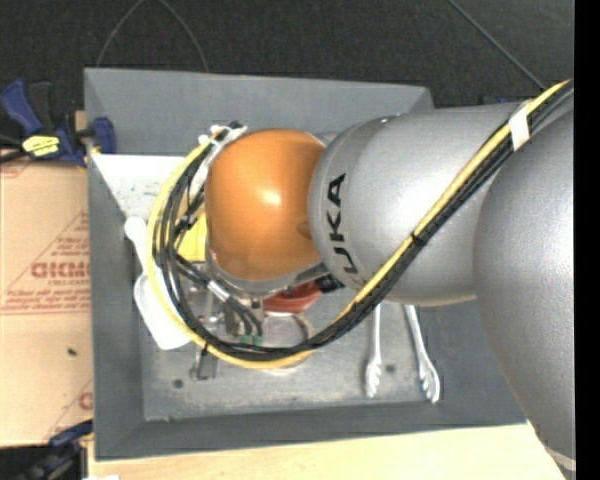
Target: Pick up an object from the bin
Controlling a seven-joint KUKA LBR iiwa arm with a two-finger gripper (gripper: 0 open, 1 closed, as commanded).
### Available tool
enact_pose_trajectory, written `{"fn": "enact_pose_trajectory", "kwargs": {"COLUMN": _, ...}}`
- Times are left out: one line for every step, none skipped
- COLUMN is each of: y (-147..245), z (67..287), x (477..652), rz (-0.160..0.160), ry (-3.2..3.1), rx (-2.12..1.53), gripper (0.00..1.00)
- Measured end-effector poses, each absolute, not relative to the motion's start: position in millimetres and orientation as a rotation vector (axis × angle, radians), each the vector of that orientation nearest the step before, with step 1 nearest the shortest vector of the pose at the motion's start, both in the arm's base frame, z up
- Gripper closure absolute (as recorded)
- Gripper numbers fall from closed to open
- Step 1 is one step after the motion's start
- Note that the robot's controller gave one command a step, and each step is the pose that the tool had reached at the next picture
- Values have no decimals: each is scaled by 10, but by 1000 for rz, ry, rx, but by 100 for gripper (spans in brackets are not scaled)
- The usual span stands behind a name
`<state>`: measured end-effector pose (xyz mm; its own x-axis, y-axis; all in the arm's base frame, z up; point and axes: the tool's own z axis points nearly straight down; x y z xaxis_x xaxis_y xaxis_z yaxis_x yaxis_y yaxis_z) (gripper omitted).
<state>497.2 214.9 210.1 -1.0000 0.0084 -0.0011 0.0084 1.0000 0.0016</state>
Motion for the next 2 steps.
{"fn": "enact_pose_trajectory", "kwargs": {"y": 2148, "z": 2101, "x": 4973, "rz": 3, "ry": 3140, "rx": 14, "gripper": 0}}
{"fn": "enact_pose_trajectory", "kwargs": {"y": 2039, "z": 2064, "x": 5057, "rz": 4, "ry": 3139, "rx": 52, "gripper": 0}}
